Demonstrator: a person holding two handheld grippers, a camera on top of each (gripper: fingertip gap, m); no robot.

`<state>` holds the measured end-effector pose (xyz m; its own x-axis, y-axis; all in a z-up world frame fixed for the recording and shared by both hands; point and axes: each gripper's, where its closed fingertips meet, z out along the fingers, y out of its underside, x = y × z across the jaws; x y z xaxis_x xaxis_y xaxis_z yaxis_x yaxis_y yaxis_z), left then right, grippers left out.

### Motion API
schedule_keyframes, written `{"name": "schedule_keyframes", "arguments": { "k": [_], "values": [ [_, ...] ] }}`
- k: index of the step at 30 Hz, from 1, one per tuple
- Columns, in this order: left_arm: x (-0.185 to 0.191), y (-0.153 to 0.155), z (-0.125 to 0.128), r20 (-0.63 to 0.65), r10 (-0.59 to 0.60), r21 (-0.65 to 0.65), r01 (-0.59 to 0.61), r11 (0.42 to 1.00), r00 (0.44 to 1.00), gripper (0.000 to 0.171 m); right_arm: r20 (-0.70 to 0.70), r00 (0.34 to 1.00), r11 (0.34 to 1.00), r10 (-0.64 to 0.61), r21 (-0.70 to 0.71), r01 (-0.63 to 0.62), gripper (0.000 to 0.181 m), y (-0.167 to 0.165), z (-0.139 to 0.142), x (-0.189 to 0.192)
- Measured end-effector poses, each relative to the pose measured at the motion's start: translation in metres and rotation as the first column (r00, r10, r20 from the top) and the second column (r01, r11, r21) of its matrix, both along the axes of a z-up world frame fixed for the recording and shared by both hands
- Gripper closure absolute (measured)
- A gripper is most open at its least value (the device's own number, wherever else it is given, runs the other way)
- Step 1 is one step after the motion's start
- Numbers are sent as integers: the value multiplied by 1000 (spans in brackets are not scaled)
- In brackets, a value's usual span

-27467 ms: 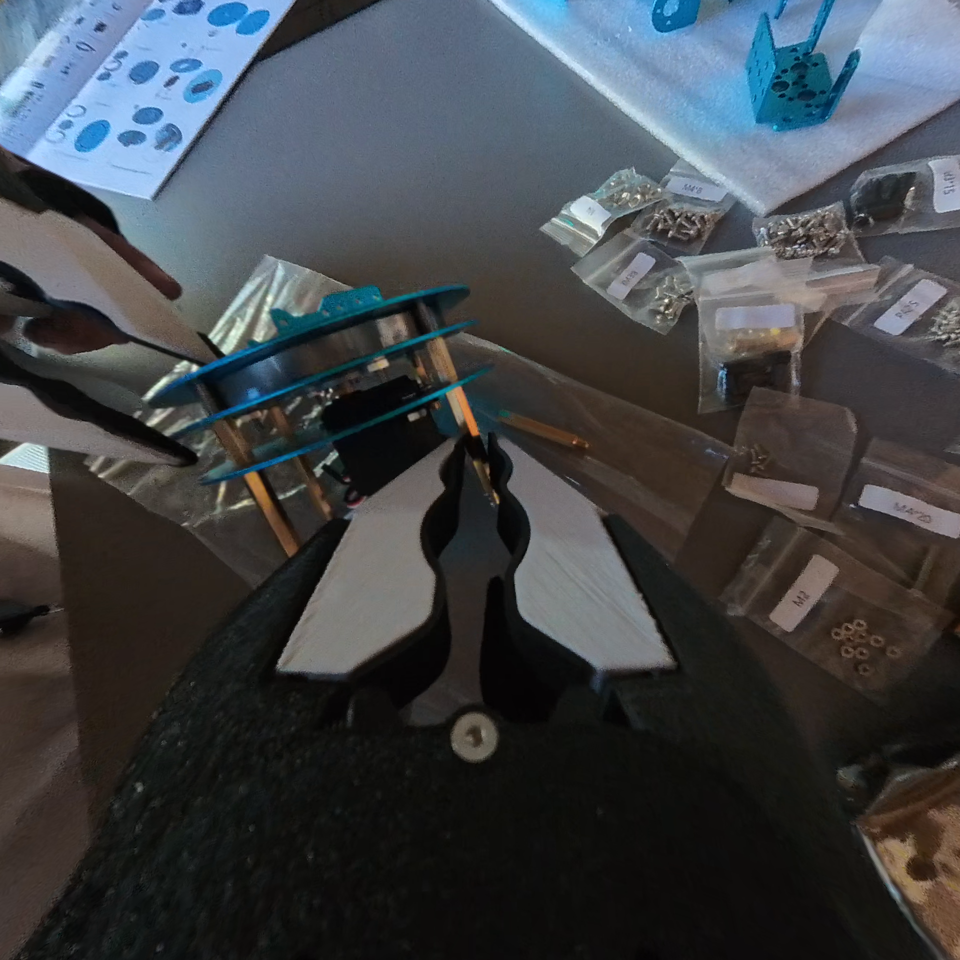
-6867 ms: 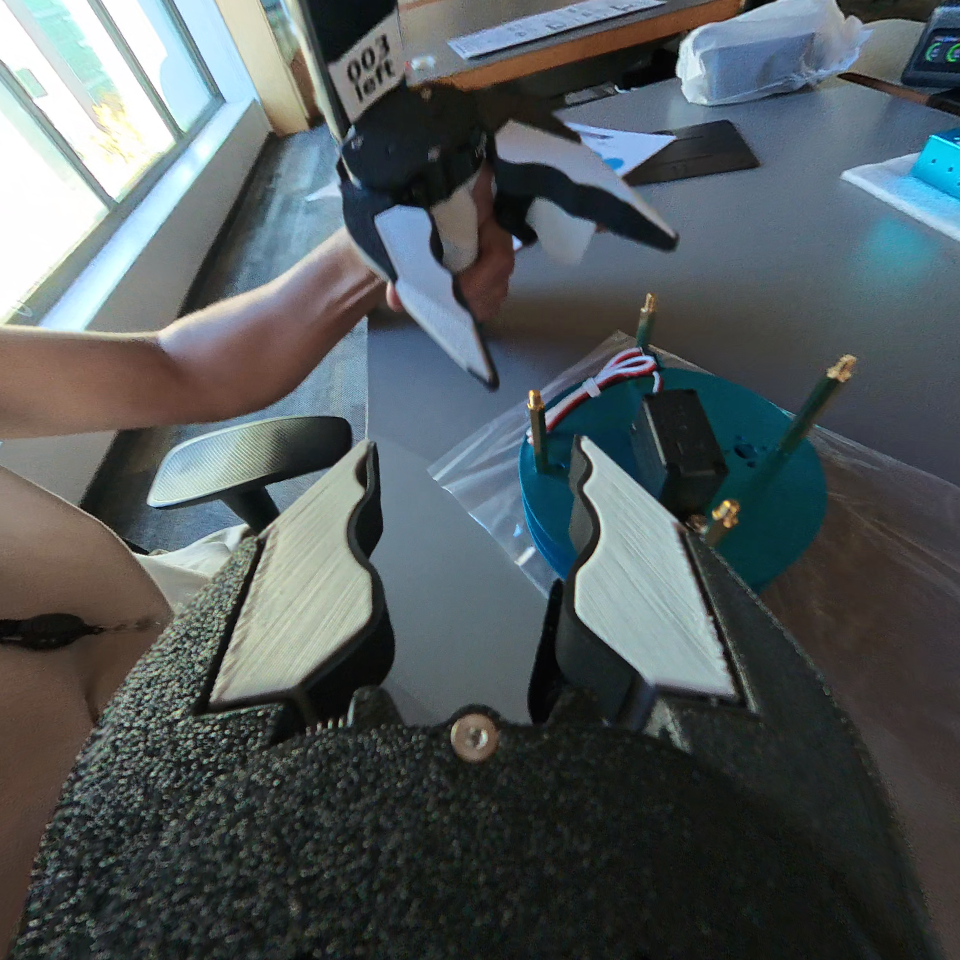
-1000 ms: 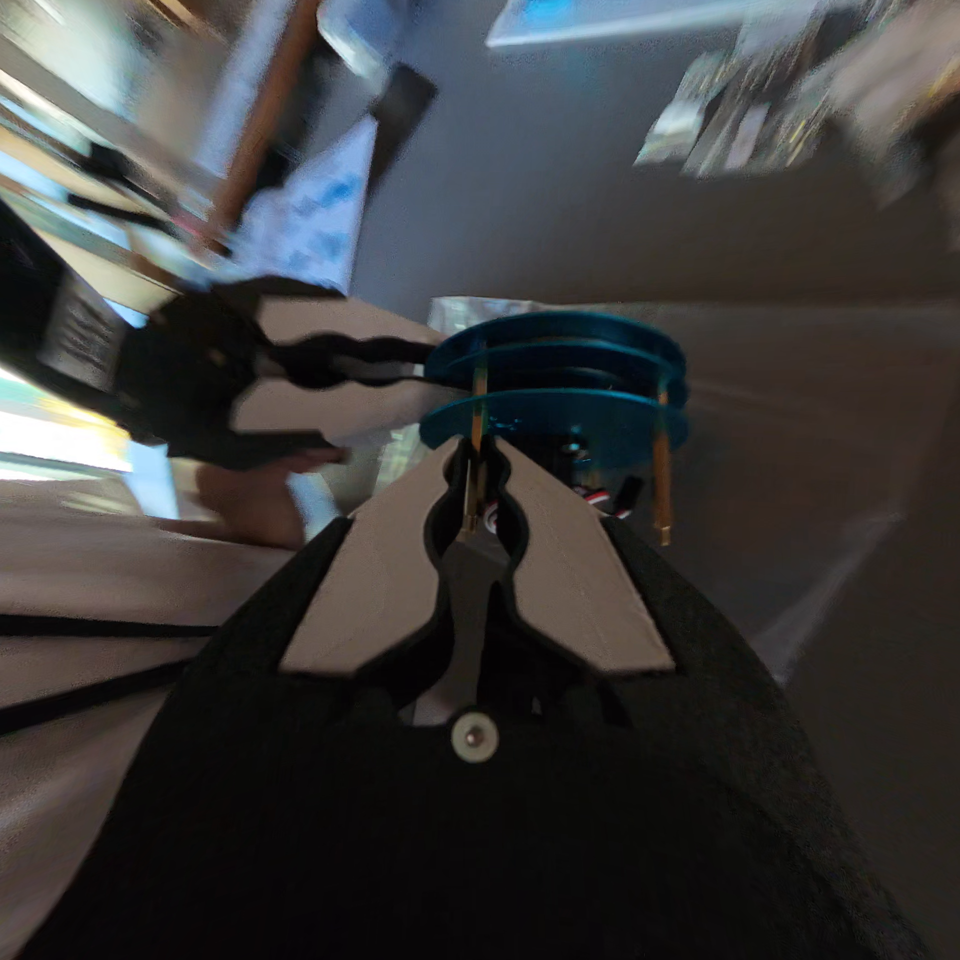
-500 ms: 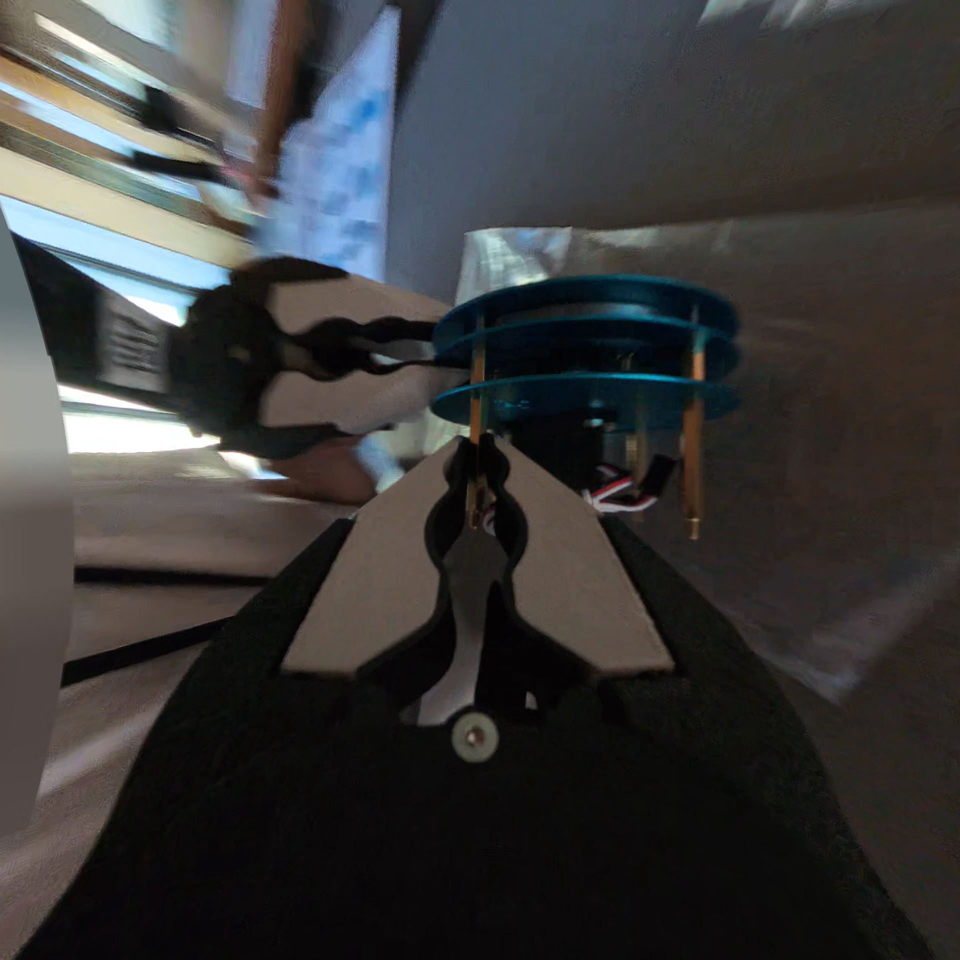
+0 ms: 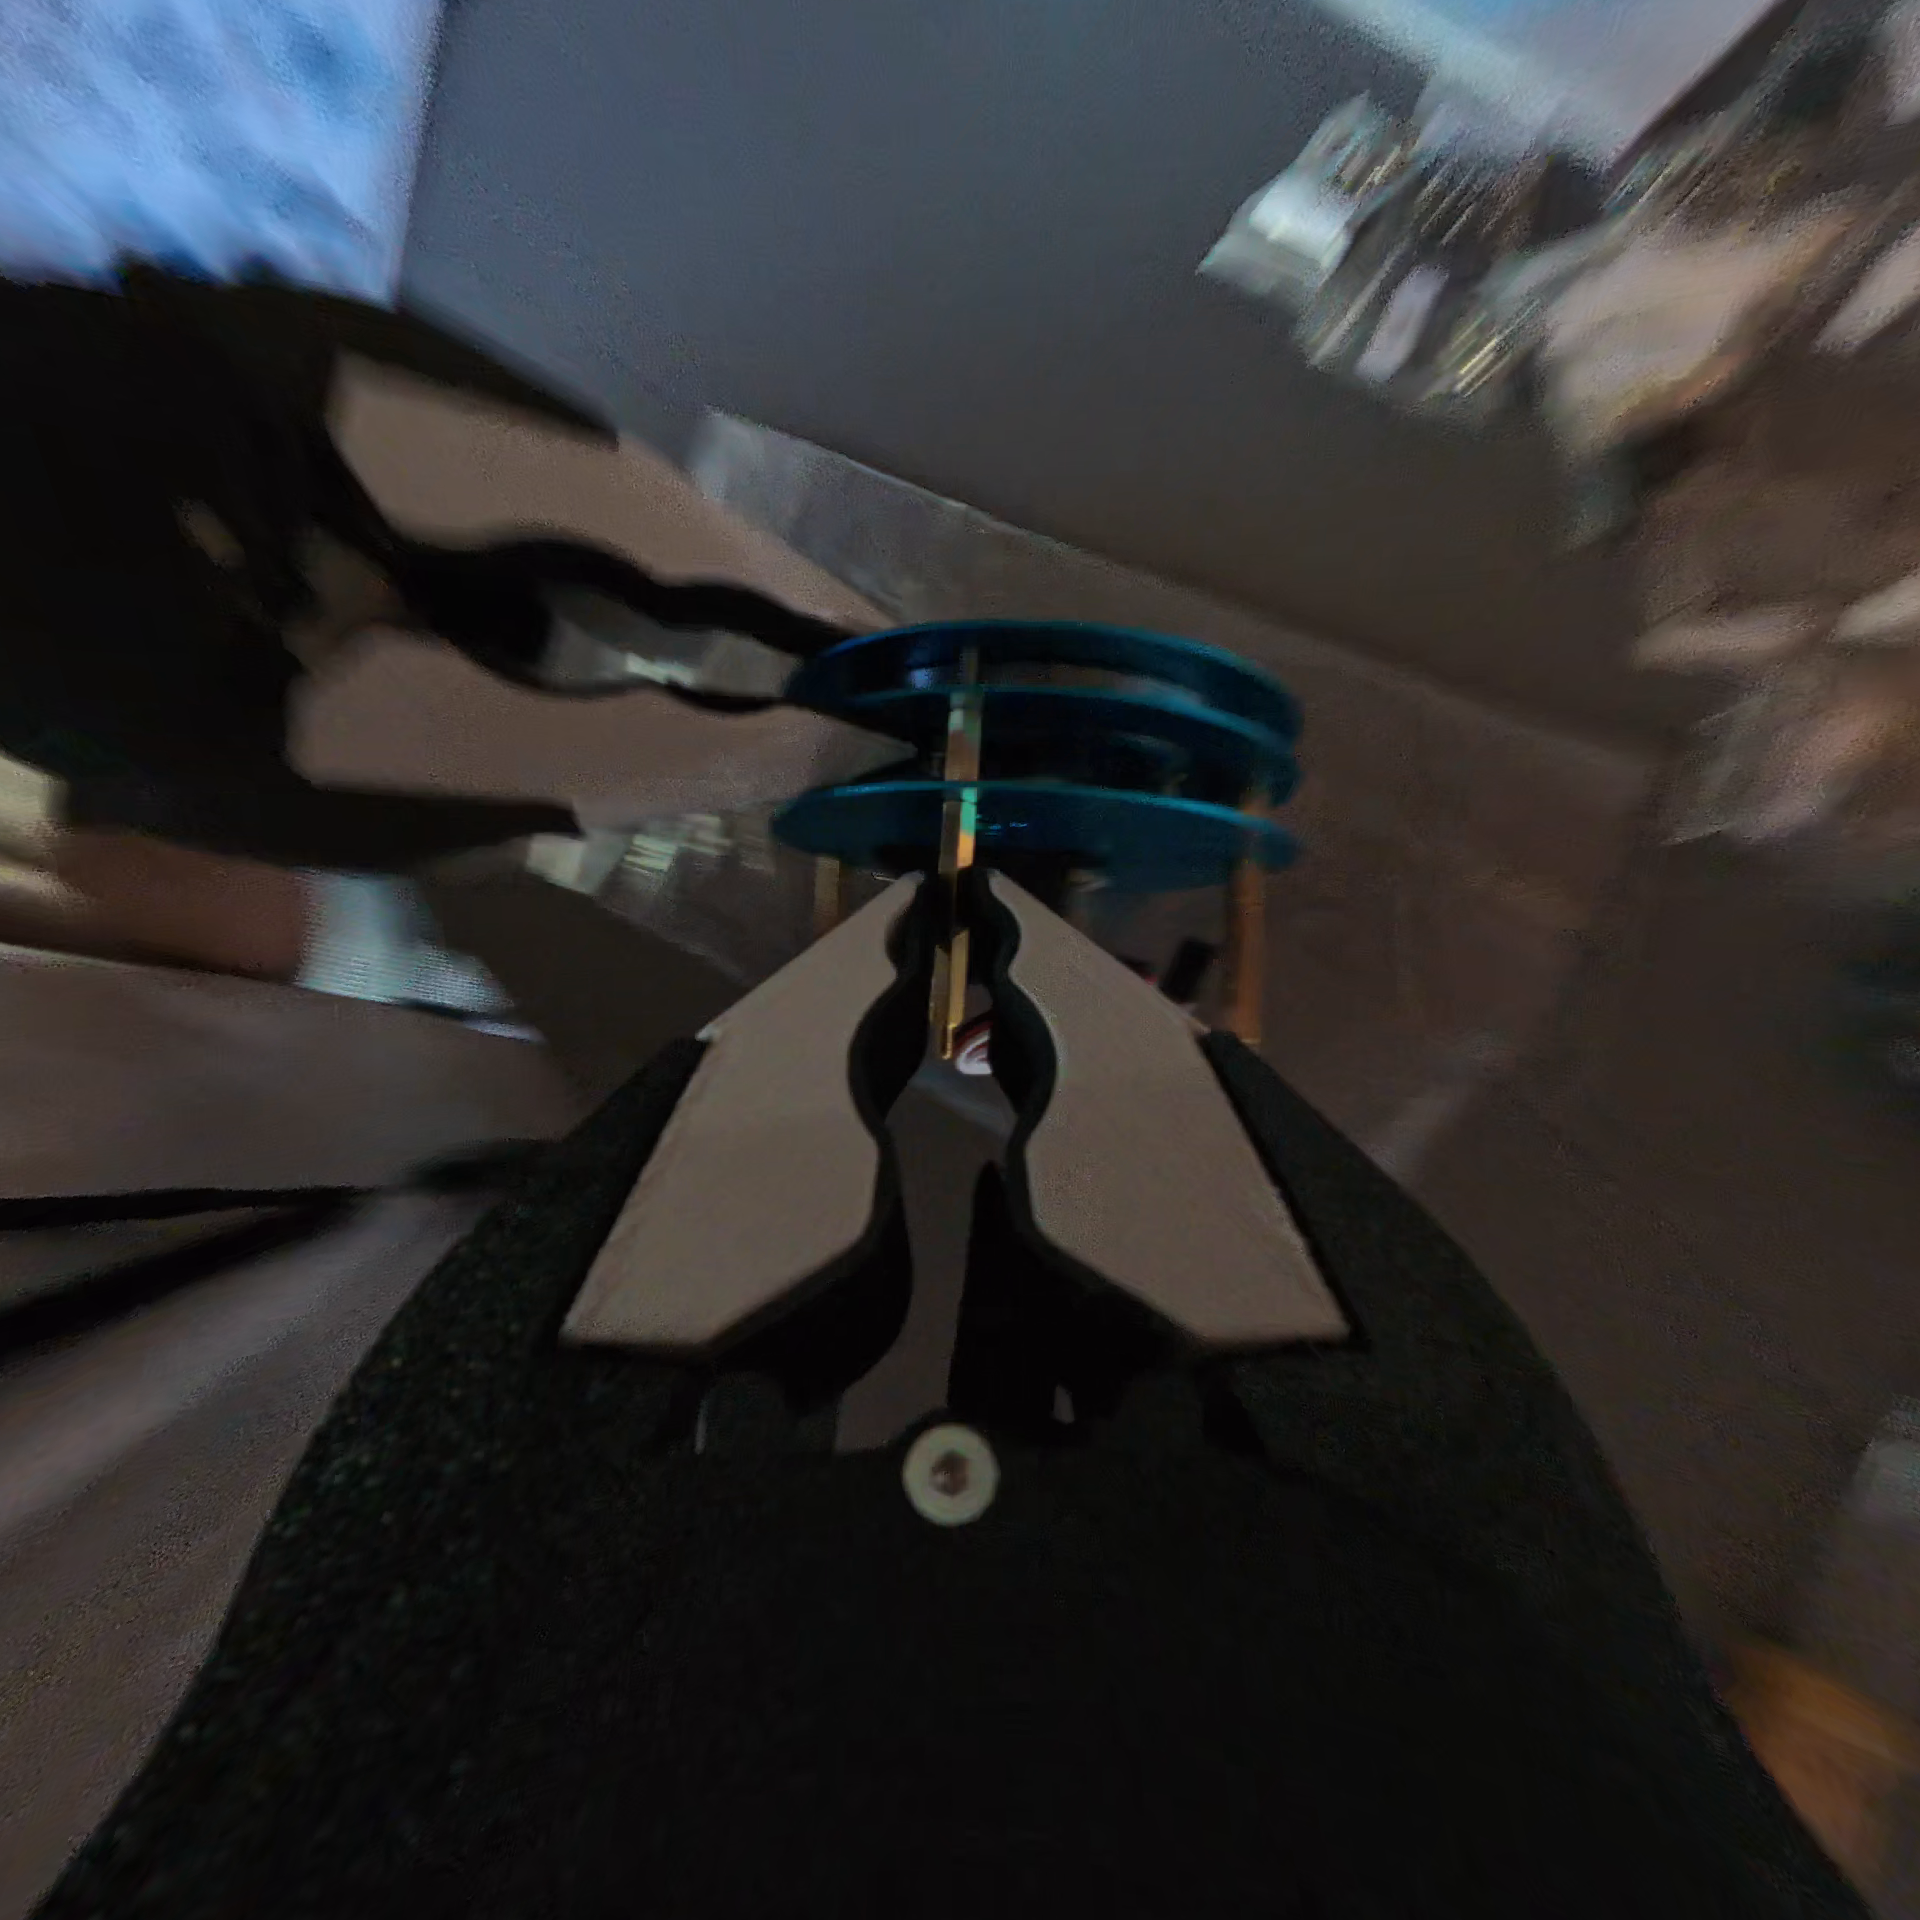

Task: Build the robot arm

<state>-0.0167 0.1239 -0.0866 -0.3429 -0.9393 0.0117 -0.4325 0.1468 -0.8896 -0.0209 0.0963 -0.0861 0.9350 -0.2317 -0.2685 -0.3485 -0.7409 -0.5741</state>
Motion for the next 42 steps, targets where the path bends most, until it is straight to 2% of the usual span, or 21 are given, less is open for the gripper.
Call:
{"name": "schedule_keyframes", "arguments": {
  "k": [1, 3, 5, 7, 10, 15, 17, 18, 20, 22, 23, 25, 27, 28, 30, 32, 34, 36, 38, 40, 42],
  "values": [
    [0, 0, 0, 2, 1, -2, -1, 1000, 1000, 159, -274, 961, 996, -31, 68, 51, 178, 0, 1, -4],
    [-1, -3, 0, 10, -10, -8, 10, 1000, 1000, 160, -667, 745, 978, 10, 161, 132, 178, -1, 4, -10],
    [-2, -4, 0, 10, -13, -5, 13, 1000, 1000, 160, -805, 593, 956, 27, 194, 219, 178, -1, 6, -12],
    [-2, -2, 0, 1, -9, -16, 9, 1000, 1000, 160, -692, 722, 954, 3, 218, 205, 177, 2, 5, -11],
    [-3, -1, -1, -3, -7, -34, 7, 999, 1000, 160, -205, 979, 990, -11, 132, 39, 154, -1, -2, -8],
    [-4, -2, -1, -1, -11, -13, 11, 1000, 1000, 160, 338, 935, 991, 108, -114, -73, 177, -2, -6, -1],
    [-4, -1, -1, 7, -9, 3, 9, 1000, 1000, 160, 171, 984, 997, 55, -63, -45, 178, 0, -6, -4],
    [-4, 0, -1, 11, -11, 3, 11, 1000, 1000, 160, -40, 999, 1000, 9, 8, -9, 179, 0, -5, -7],
    [-3, -1, -1, 15, -13, -4, 13, 1000, 1000, 160, -547, 837, 989, -25, 111, 103, 179, 1, -1, -15],
    [-4, -3, -1, 14, -13, -2, 13, 1000, 1000, 160, -792, 610, 968, 8, 158, 192, 178, 0, 4, -19],
    [-4, -3, -1, 9, -13, -10, 13, 1000, 1000, 160, -817, 577, 962, 12, 166, 215, 178, 1, 5, -20],
    [-5, -3, -1, 0, -20, -27, 20, 999, 1000, 160, -686, 728, 970, -10, 170, 173, 178, 0, 2, -21],
    [-5, -3, -2, -2, -14, -27, 14, 1000, 1000, 160, -349, 937, 992, -11, 116, 55, 158, -4, -3, -16],
    [-5, -3, -2, -3, -11, -25, 11, 1000, 1000, 160, -173, 985, 997, 8, 71, 4, 153, -5, -3, -13],
    [-5, -4, -1, -6, -8, -21, 8, 1000, 1000, 160, 115, 990, 996, 80, -33, -77, 159, -3, -1, -14],
    [-5, -5, -1, -7, -11, -17, 11, 1000, 1000, 159, 373, 915, 981, 154, -167, -97, 175, -6, -3, -4],
    [-5, -4, -2, 1, -6, -7, 6, 1000, 1000, 160, 438, 880, 971, 187, -217, -98, 176, -5, -3, -1],
    [-5, -4, -2, 12, -7, 24, 7, 1000, 1000, 160, 257, 959, 985, 120, -154, -81, 178, -4, -3, -2],
    [-5, -4, -1, 15, -6, 18, 6, 1000, 1000, 160, -263, 965, 1000, -3, 0, 3, 178, -3, -2, -10],
    [-5, -5, -1, 20, -7, 8, 7, 1000, 1000, 160, -676, 737, 992, 1, 97, 87, 178, -2, 3, -16],
    [-5, -5, -1, 14, -8, 6, 8, 1000, 1000, 160, -810, 586, 980, 16, 128, 150, 178, 0, 5, -20]
  ]
}}
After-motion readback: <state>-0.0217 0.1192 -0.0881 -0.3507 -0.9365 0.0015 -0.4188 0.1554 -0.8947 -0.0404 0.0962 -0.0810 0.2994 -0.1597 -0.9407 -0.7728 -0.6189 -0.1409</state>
